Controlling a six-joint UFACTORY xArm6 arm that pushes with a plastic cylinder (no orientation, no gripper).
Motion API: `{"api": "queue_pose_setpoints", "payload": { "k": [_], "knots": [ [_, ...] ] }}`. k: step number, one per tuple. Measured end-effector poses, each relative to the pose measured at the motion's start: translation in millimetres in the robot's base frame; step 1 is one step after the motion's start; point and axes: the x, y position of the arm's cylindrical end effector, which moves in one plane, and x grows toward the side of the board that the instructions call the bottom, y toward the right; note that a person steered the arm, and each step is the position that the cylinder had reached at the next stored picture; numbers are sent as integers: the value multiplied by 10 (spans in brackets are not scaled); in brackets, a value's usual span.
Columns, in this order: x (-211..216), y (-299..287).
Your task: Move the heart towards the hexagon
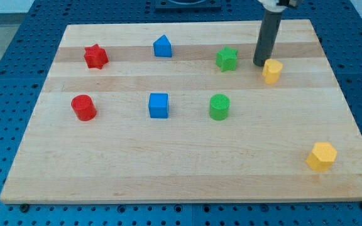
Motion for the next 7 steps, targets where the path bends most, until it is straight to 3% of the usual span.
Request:
{"api": "queue_pose_setpoints", "payload": {
  "k": [2,3,4,7],
  "knots": [
    [683,0],
    [565,0],
    [22,0],
    [421,183]
  ]
}}
